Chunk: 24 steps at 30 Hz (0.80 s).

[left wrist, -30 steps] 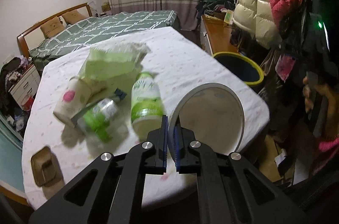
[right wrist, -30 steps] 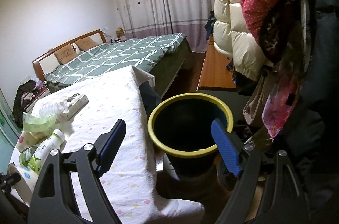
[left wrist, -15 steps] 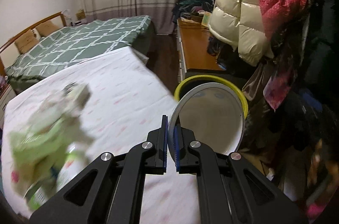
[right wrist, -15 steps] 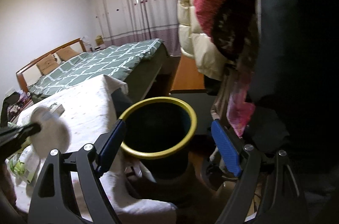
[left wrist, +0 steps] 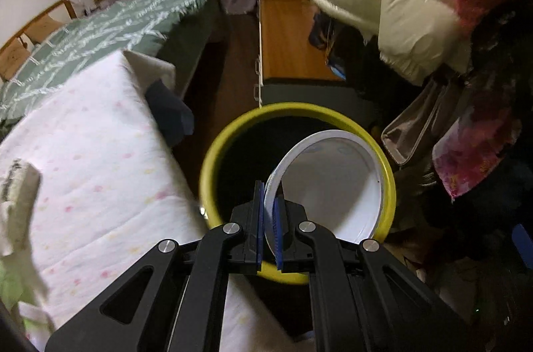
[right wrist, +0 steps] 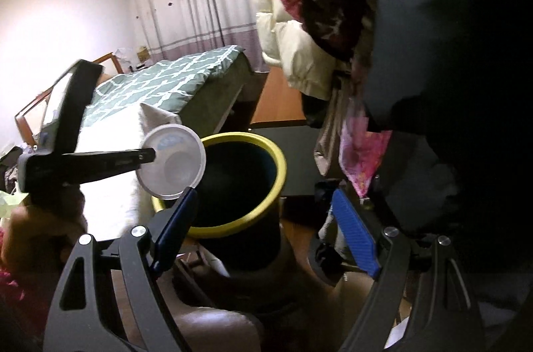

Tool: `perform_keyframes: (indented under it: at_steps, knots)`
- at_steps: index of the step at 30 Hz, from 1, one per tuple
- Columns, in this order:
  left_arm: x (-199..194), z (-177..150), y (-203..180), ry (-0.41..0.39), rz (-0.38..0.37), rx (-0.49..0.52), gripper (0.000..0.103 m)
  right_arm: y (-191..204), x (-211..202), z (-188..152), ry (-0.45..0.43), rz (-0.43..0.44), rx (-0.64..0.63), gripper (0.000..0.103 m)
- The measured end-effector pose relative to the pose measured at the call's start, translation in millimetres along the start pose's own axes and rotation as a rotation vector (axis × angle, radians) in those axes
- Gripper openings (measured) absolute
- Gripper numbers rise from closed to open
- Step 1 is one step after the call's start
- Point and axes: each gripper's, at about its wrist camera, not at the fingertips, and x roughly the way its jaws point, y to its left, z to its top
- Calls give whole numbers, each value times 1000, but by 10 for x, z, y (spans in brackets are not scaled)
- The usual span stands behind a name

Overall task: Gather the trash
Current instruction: 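Carry the cup over the yellow bin and open the left gripper, then return the right gripper to the table and grasp the green coconut-water bottle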

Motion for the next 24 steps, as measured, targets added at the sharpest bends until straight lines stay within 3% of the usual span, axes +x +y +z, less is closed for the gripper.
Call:
perform_keyframes:
  at_steps: [3, 6, 9, 12, 15, 18, 24]
  knots:
    - [210, 50, -61, 32, -1, -7, 6, -77, 40, -14, 10, -13, 12, 78]
    - [232, 62, -86, 6, 16, -15, 68, -111, 68, -31, 21, -18, 18, 78]
    - [113, 42, -89, -32, 35, 6, 69, -106, 79, -36, 27, -16, 19, 78]
    - [-143, 17, -39, -57, -2, -18, 69, -74, 79, -41, 26, -11, 15, 78]
    - [-619, -83, 96, -126, -10, -35, 70, -14, 85, -57, 32, -1, 3, 78]
    - [-1081, -258, 315, -172, -15, -66, 80, 100, 83, -91, 44, 21, -18, 78]
    - [-2071, -834, 984, -276, 93, -154, 86, 555, 119, -179, 80, 105, -92, 78]
